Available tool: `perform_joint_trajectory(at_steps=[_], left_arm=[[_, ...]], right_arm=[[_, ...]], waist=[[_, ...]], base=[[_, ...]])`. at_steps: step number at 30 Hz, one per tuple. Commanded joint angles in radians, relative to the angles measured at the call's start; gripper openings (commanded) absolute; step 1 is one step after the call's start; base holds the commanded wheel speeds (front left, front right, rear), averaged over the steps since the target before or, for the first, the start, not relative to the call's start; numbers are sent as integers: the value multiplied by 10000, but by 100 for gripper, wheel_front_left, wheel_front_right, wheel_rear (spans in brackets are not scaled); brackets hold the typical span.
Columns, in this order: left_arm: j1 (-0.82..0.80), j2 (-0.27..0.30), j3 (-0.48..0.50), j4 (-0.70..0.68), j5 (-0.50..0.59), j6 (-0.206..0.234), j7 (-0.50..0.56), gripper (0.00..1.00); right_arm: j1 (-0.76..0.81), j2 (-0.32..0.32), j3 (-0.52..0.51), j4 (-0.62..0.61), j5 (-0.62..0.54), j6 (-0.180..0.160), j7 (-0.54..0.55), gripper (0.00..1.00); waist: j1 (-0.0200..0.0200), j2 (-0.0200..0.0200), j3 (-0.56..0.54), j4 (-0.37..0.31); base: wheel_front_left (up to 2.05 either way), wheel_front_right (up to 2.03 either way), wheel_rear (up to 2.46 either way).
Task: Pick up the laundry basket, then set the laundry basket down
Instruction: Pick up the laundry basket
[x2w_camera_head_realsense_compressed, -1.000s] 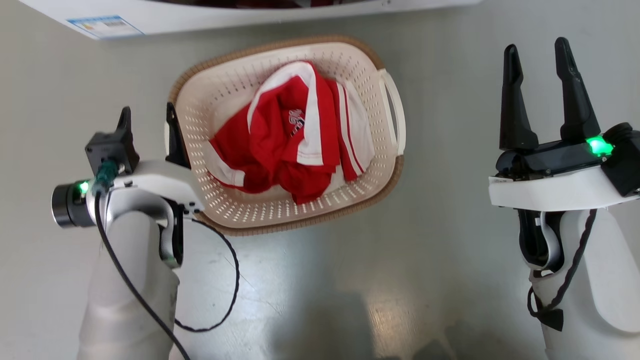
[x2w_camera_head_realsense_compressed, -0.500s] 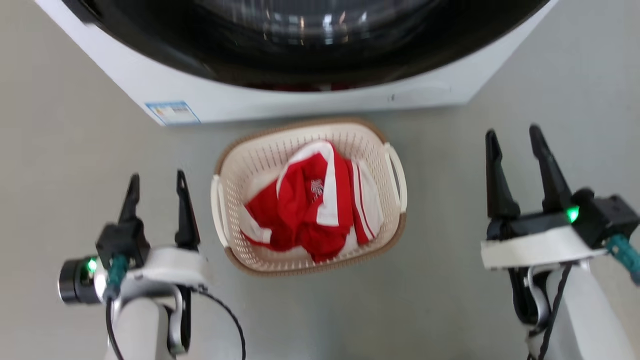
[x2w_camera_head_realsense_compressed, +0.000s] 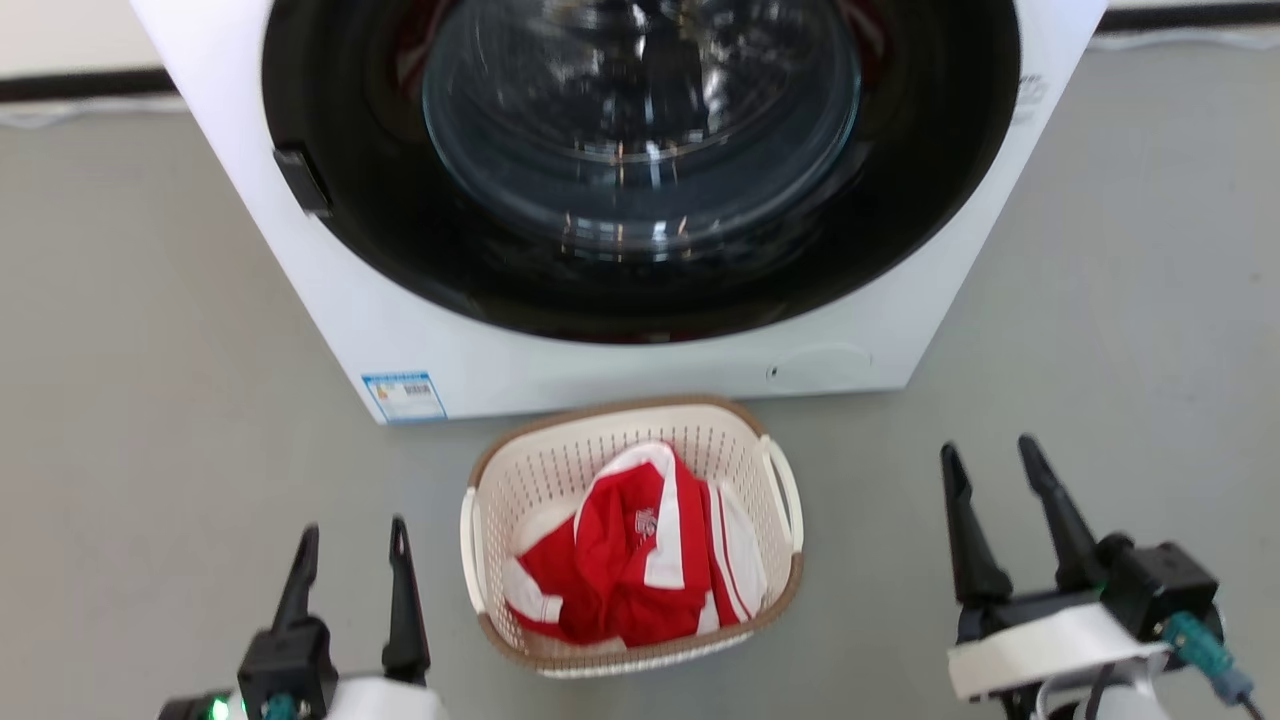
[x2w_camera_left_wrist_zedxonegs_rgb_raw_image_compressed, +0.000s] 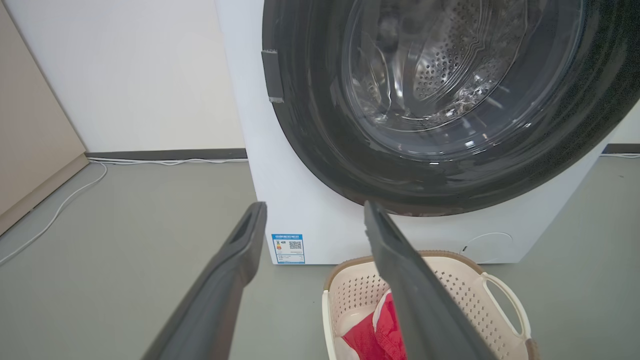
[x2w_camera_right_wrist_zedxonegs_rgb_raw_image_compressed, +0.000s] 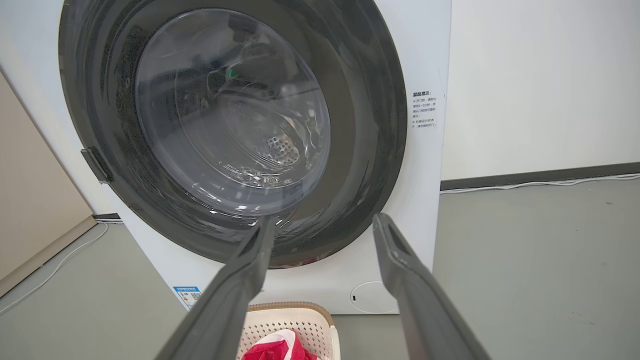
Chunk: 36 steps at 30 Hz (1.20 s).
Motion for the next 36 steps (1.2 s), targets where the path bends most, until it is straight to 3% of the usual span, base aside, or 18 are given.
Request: perform_joint_trajectory(at_steps=[1,13,36], left_arm=[[142,96,271,-308,-119,78,-51,100],[1499,96,283,-157,-286,-66,-51,100],[1616,95,454,-5,-265,-406,-51,100]], right_arm=[[118,9,332,-138,64,67,-67,100],[1102,9,605,250,252,67,-67,100],[1203,9,541,369,304,67,-67,100]], waist=[[0,0,-615,-33],[0,0,-1877,-160],[0,0,-1893,-222]], base=[[0,0,0],[0,0,0],[0,0,0]])
